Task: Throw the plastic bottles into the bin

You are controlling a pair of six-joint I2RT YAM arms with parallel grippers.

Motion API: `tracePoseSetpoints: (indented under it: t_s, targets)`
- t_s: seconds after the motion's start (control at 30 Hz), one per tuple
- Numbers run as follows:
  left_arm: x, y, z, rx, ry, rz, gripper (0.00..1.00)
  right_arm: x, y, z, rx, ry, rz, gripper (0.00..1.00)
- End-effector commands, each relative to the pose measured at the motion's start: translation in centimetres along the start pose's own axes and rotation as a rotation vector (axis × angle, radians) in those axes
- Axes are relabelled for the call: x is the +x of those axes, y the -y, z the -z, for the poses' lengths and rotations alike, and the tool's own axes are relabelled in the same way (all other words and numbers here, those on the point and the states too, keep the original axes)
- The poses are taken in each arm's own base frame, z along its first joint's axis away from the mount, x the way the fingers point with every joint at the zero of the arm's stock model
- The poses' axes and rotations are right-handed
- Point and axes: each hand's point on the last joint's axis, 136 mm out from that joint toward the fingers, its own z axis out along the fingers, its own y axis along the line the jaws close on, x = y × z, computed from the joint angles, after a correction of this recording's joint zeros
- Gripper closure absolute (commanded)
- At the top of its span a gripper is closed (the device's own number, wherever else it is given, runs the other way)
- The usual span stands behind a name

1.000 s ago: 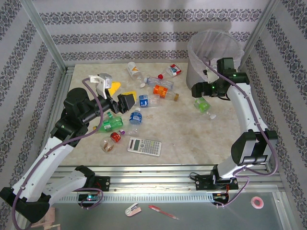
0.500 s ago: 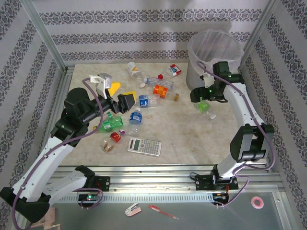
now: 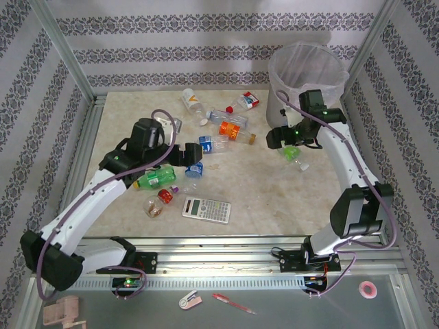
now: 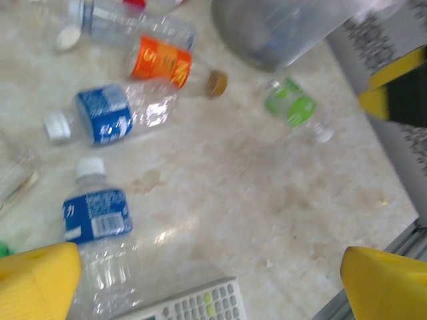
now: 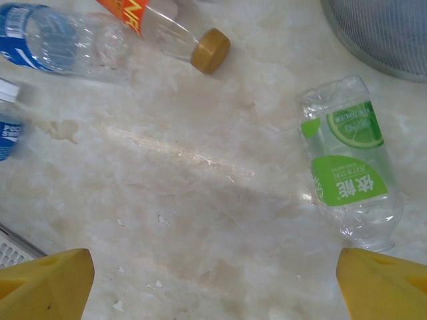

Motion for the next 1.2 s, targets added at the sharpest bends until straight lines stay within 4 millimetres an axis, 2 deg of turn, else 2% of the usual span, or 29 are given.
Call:
tracePoseSetpoints:
  t_s: [0.0, 0.17, 0.4, 0.63, 0.8, 1.17]
  targets:
    - [2.4, -1.2, -1.2, -0.081, -0.147, 0.06, 0.0, -0.4, -1.8, 1.7, -0.031, 0.057, 0.041, 0.07]
    - [4.4, -3.4, -3.8, -0.192, -0.294, 0.09, 0.01, -0.4, -3.2, 3.3, -0.044, 0.095, 0.063, 0.06]
    - [6.6, -6.4, -6.8, -0.362, -0.485, 0.084, 0.1, 0.0, -4.8, 4.4, -0.073, 0.124, 0.078, 0.06]
    - [8.6, -7.9, -10.4, -0.433, -0.579, 0.068, 0.13, 0.6, -5.5, 5.0, -0.08, 0.13, 0.08, 0.06]
    - [9.0, -8.9, -11.9, -0.472, -0.603, 0.07, 0.15, 1.3, -5.8, 5.3, -0.09, 0.137, 0.078, 0.06]
    - [11.9, -10.5, -14.8, -0.489, -0.699, 0.082, 0.22, 2.3, -6.2, 5.4, -0.108, 0.149, 0.071, 0.05]
